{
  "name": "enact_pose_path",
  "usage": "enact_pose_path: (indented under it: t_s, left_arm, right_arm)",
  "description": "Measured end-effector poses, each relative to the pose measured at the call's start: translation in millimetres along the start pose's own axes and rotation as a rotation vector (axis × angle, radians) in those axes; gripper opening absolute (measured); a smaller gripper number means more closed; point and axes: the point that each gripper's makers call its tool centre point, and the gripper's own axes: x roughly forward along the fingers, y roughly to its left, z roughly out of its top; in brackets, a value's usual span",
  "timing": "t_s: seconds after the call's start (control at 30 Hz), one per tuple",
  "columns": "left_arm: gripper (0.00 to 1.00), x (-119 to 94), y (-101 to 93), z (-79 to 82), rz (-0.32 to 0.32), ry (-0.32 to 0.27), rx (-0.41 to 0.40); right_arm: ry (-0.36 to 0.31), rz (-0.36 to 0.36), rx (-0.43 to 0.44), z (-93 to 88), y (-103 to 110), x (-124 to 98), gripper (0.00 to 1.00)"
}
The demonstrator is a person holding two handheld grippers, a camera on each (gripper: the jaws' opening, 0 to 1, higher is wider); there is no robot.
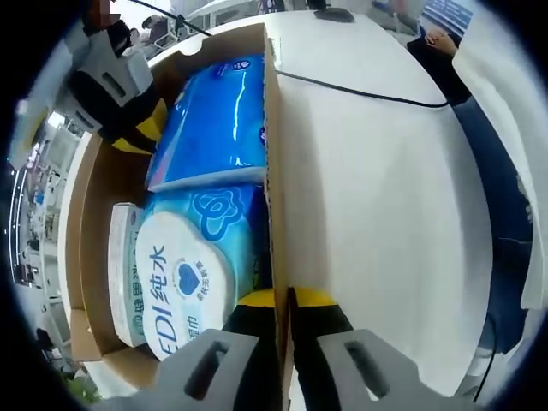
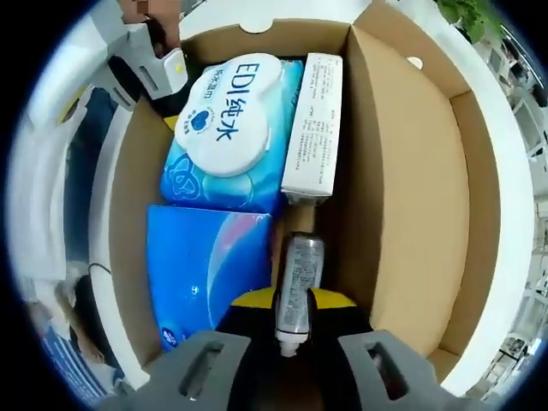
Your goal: Operate the shoe box by opening the lid, removing the specified soft item, and placing it in the target area until the item is outside and the box remains undamaged.
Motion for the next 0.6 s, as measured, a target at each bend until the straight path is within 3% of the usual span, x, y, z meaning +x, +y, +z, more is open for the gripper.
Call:
enact_pose_path:
  t_s: [0.6]
  left_arm:
    - [0.01, 0.3, -0.4, 0.1, 0.002, 0.001, 0.003]
  right_arm:
    - [-0.026, -0.005, 0.031, 3.8, 2.1, -18.6, 0.17]
